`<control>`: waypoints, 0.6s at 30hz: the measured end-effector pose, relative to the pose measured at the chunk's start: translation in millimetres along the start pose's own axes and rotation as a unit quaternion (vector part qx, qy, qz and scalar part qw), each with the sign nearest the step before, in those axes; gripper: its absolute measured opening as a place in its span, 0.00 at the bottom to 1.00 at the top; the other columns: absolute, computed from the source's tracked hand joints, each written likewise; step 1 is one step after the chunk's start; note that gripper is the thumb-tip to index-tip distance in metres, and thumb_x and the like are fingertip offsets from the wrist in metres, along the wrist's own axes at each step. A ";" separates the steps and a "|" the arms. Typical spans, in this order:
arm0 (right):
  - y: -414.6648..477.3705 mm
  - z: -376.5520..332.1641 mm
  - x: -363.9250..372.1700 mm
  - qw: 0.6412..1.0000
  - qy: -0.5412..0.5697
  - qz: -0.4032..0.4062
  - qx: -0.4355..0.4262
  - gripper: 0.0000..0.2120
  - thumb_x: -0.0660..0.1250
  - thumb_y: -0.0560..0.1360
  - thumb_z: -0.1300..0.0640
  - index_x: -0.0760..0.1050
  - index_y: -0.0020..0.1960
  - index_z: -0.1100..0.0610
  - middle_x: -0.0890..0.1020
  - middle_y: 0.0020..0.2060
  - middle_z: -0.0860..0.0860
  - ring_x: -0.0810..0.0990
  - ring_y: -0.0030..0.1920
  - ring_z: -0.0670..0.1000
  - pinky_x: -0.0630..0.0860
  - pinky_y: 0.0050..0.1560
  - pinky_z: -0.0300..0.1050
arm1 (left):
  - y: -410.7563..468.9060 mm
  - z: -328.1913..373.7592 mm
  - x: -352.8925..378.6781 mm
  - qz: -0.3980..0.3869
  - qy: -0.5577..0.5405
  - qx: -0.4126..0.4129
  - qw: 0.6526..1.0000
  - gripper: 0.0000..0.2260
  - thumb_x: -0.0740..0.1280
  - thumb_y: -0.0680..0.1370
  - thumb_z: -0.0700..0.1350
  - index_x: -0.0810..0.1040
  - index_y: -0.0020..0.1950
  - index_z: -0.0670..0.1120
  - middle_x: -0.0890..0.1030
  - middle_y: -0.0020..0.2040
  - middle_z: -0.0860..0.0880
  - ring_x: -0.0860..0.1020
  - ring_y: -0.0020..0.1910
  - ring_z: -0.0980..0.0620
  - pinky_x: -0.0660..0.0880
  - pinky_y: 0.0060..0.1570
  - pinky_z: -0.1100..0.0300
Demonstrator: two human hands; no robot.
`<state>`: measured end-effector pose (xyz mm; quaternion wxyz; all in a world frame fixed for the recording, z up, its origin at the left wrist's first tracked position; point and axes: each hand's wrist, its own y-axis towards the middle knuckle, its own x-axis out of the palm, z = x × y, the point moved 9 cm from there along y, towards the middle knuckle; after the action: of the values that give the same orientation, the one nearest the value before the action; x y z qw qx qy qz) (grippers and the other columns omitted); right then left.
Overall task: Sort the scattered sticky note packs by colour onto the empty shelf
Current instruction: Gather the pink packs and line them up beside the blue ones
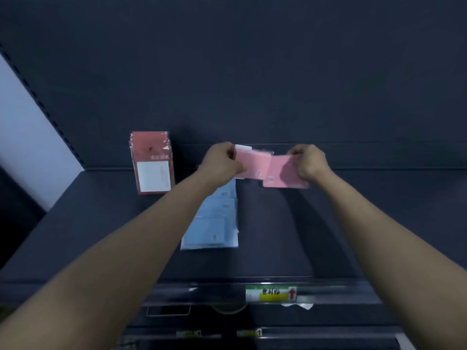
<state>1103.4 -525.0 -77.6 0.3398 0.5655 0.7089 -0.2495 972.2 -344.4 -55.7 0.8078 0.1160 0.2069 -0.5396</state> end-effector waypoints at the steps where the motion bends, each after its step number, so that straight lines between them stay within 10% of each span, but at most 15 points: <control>1: 9.9 7.3 5.6 1.000 -0.002 -0.012 0.008 0.18 0.55 0.75 0.70 0.80 0.55 0.58 0.81 0.54 0.56 0.78 0.55 0.55 0.72 0.54 0.40 | 7.8 -4.0 4.0 -0.001 0.001 -0.009 1.000 0.07 0.69 0.72 0.33 0.75 0.47 0.41 0.79 0.46 0.43 0.77 0.43 0.48 0.75 0.46 0.57; 18: 69.0 46.9 20.3 0.997 -0.070 -0.009 0.004 0.15 0.64 0.72 0.66 0.80 0.56 0.57 0.80 0.56 0.59 0.78 0.56 0.60 0.75 0.58 0.47 | 81.9 -43.3 81.9 -0.058 -0.024 -0.079 0.995 0.09 0.72 0.70 0.34 0.74 0.39 0.43 0.78 0.42 0.42 0.76 0.40 0.47 0.76 0.44 0.53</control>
<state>1177.2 -530.5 -121.2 0.3845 0.5418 0.6870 -0.2945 1065.6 -362.2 -134.7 0.7866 0.0266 0.2354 -0.5703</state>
